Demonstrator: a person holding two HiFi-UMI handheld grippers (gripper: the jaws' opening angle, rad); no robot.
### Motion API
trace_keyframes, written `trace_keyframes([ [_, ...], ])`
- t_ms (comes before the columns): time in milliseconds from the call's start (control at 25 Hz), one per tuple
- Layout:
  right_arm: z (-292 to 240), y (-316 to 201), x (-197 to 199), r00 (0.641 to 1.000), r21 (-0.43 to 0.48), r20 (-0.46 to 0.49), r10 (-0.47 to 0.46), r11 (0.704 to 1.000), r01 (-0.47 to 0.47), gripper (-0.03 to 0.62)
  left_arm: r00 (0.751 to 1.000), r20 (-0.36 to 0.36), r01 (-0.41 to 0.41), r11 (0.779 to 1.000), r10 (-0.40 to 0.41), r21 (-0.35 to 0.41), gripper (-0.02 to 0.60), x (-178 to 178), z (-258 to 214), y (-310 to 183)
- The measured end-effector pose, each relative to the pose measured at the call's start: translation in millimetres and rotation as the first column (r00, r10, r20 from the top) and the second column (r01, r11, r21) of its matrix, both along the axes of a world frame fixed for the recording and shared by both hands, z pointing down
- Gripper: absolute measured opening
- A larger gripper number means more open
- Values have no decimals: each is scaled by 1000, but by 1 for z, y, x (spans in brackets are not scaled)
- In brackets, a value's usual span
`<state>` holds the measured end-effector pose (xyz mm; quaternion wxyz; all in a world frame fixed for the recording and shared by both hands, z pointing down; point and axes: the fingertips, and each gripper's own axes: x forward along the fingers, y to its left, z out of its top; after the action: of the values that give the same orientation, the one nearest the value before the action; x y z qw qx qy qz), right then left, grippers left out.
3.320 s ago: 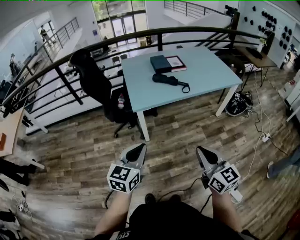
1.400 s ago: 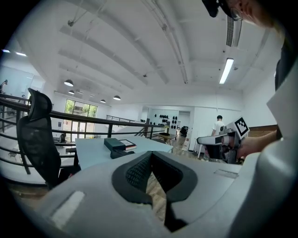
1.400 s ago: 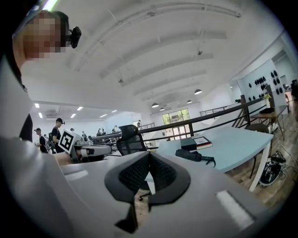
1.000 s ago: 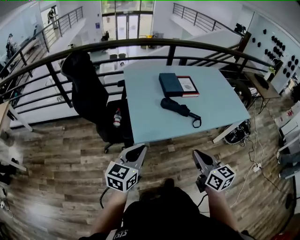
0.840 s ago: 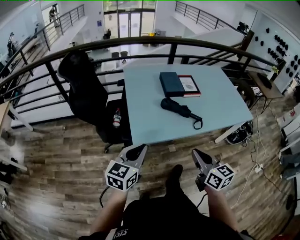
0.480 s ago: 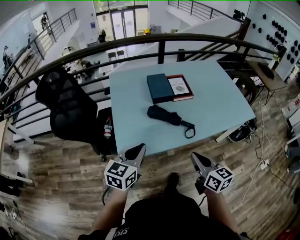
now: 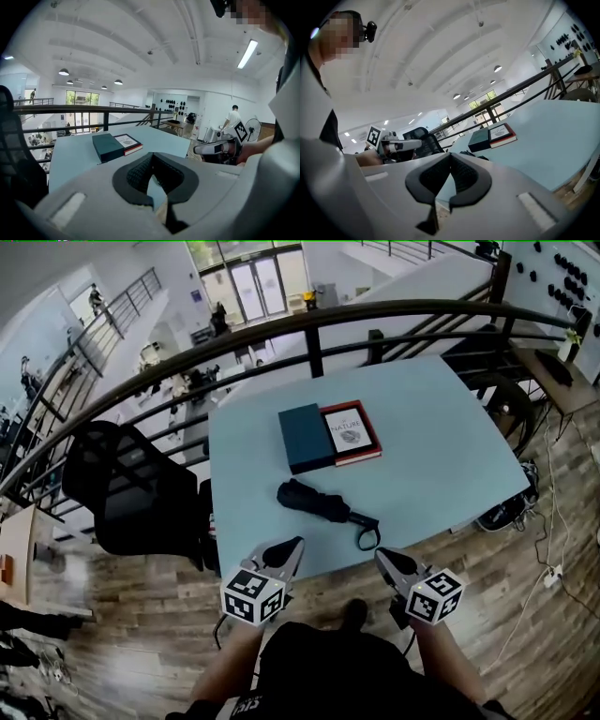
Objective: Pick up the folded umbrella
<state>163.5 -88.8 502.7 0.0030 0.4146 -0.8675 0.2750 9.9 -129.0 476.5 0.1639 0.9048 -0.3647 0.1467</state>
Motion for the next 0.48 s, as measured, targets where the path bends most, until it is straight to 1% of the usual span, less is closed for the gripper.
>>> trace_keyframes([
  [120,3,-16,4,1000,-13,2,-27,1000,27,2,1000,3,18,1000,-18,-12,8,8,5,-13],
  [240,7,-22,6,999,-27,5,-35,999,35,2,1000,-2,28,999,-28,-22,8,9,10,-24],
  [480,20,-39,1,1000,-66,-14,-26,998,25,2,1000,9,-4,1000,4,1,8,6,13,-52],
])
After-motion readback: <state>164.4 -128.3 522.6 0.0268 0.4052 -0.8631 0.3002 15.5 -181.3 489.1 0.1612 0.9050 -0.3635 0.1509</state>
